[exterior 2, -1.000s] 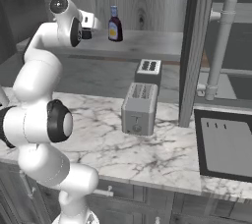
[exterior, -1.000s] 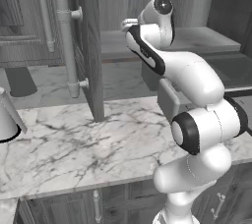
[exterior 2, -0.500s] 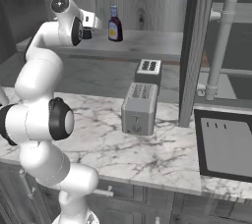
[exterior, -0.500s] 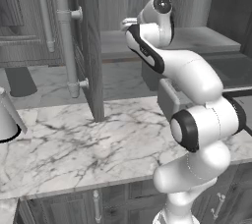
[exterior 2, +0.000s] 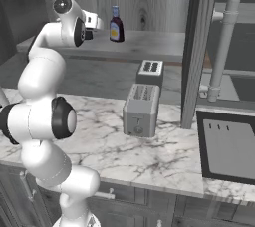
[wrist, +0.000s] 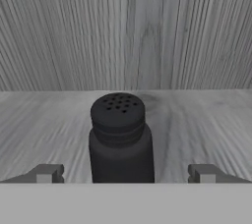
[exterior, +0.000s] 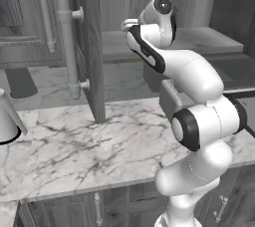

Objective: Take 2 condiments from the cabinet and move them on the counter near the stove.Make sure the condiments are lined up with each other, next to each other.

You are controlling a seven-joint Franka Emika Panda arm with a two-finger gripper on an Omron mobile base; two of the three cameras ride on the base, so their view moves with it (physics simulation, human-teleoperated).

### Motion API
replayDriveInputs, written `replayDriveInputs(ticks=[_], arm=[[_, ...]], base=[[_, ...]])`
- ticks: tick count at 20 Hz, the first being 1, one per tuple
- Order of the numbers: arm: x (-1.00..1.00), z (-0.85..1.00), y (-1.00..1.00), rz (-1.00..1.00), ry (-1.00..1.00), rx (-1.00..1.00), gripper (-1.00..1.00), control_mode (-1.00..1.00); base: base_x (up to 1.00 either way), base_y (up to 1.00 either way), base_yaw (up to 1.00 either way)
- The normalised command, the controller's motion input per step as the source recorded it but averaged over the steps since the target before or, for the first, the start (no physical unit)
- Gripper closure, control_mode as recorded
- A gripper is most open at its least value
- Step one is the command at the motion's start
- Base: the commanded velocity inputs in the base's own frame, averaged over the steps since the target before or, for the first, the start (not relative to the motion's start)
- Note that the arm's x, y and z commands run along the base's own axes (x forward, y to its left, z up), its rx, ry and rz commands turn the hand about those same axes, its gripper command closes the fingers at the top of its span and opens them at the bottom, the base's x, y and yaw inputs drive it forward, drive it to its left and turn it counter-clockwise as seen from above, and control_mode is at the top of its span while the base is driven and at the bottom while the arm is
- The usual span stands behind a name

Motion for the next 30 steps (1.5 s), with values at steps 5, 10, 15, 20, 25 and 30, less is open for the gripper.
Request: replayDriveInputs(ticks=[5, 10, 15, 20, 25, 30], arm=[[0.08, -0.02, 0.00, 0.00, 0.00, 0.00, -1.00, -1.00], [0.09, -0.04, 0.00, 0.00, 0.00, 0.00, -1.00, -1.00], [0.12, -0.04, 0.00, 0.00, 0.00, 0.00, -1.00, -1.00], [0.10, -0.03, 0.00, 0.00, 0.00, 0.00, -1.00, -1.00], [0.02, 0.00, 0.00, 0.00, 0.00, 0.00, 1.00, -1.00], [0.00, 0.00, 0.02, 0.00, 0.00, -0.01, 1.00, -1.00]], base=[[0.00, 0.00, 0.00], [0.00, 0.00, 0.00], [0.00, 0.00, 0.00], [0.00, 0.00, 0.00], [0.00, 0.00, 0.00], [0.00, 0.00, 0.00]])
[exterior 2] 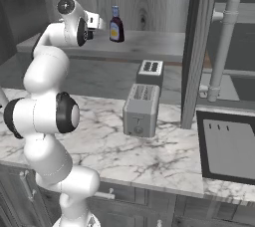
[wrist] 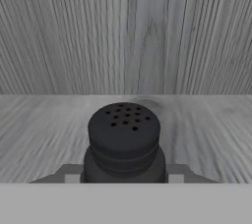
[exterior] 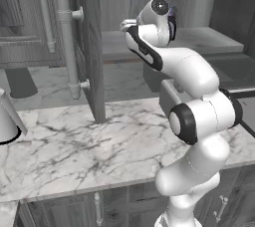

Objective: Take 2 condiments from the cabinet and move them on the counter near the stove.Make sure the condiments are lined up with each other, next to each other.

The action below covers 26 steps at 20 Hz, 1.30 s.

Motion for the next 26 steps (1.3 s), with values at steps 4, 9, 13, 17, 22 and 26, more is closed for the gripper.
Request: replayDriveInputs(ticks=[4, 9, 13, 17, 22, 26], arm=[[0.00, 0.00, 0.00, 0.00, 0.00, 0.00, 1.00, -1.00], [-0.22, 0.00, 0.00, 0.00, -0.02, -0.02, 1.00, -1.00], [-0.82, 0.00, -0.06, 0.01, -0.05, -0.03, 1.00, -1.00], [-1.00, 0.00, -0.08, 0.00, -0.14, -0.03, 1.00, -1.00], [-1.00, 0.16, -0.34, 0.04, -0.16, 0.00, 1.00, -1.00], [-1.00, 0.39, -0.47, 0.09, -0.02, 0.00, 1.00, -1.00]], base=[[0.00, 0.00, 0.00], [0.00, 0.00, 0.00], [0.00, 0.00, 0.00], [0.00, 0.00, 0.00], [0.00, 0.00, 0.00], [0.00, 0.00, 0.00]])
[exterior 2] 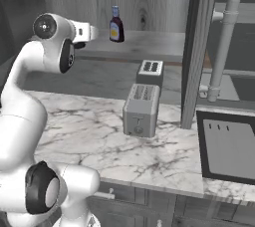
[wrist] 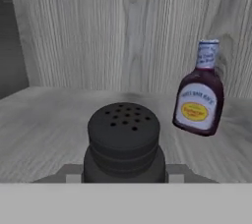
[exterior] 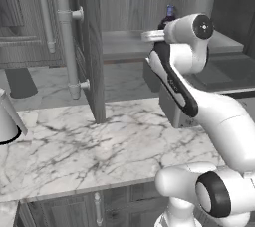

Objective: Take 2 condiments from the cabinet and move them on the counter near the stove.Make sure the condiments are lined up with each other, next to each other.

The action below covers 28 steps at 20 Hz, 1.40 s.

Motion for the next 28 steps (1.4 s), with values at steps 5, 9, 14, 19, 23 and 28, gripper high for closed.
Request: replayDriveInputs(ticks=[5, 9, 14, 19, 23, 28], arm=[[-1.00, 0.10, -0.39, 0.16, 0.01, -0.06, 1.00, -1.00], [-1.00, 0.00, -0.28, 0.16, 0.05, -0.10, 1.00, -1.00], [-0.87, -0.01, -0.01, 0.03, 0.08, -0.07, 1.00, -1.00], [-0.63, -0.12, 0.00, -0.01, 0.06, 0.00, 1.00, -1.00], [-0.53, -0.13, 0.00, -0.02, 0.03, 0.00, 1.00, -1.00], [-0.32, -0.15, 0.00, -0.01, 0.00, 0.00, 1.00, -1.00]], base=[[0.00, 0.00, 0.00], [0.00, 0.00, 0.00], [0.00, 0.00, 0.00], [0.00, 0.00, 0.00], [0.00, 0.00, 0.00], [0.00, 0.00, 0.00]])
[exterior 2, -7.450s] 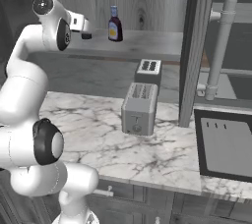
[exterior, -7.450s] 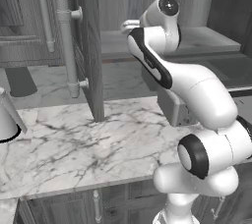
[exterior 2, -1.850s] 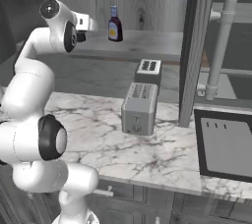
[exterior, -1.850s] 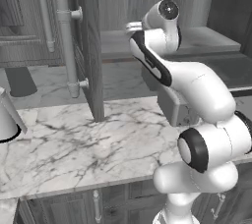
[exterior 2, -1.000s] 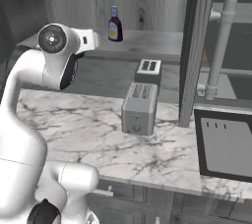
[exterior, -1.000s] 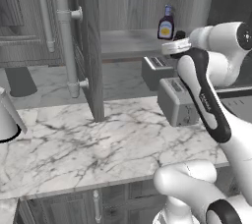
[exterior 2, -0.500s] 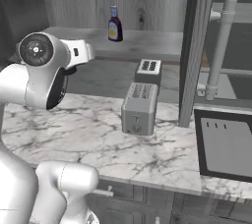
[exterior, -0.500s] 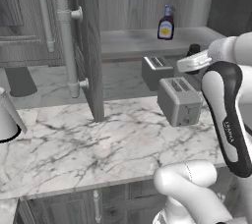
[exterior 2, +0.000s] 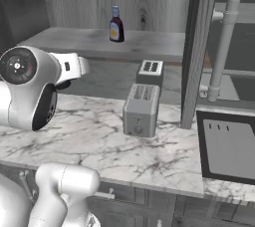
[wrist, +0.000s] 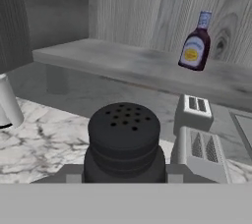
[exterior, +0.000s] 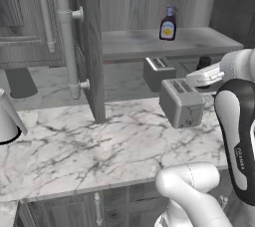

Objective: Take 2 condiments from the cabinet and move them on the counter near the stove.Make sure the condiments are lined up with each other, next to each other.

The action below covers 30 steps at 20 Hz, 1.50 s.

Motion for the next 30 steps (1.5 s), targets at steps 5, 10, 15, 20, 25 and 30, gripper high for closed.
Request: replayDriveInputs(ticks=[5, 10, 15, 20, 25, 30], arm=[[-0.02, -0.16, 0.00, -0.02, -0.02, 0.00, 1.00, -1.00], [0.00, -0.11, 0.00, -0.07, -0.07, 0.00, 1.00, -1.00], [0.00, -0.02, 0.00, -0.04, -0.02, 0.00, 1.00, 1.00], [0.00, 0.00, 0.00, 0.00, 0.00, 0.00, 1.00, 1.00], [0.00, 0.00, 0.00, 0.00, 0.00, 0.00, 1.00, 1.00], [0.00, 0.00, 0.00, 0.00, 0.00, 0.00, 1.00, 1.00]], base=[[0.00, 0.00, 0.00], [0.00, 0.00, 0.00], [0.00, 0.00, -0.06], [0.00, 0.00, -0.01], [-0.36, -0.22, 0.00], [-0.38, -0.27, 0.00]])
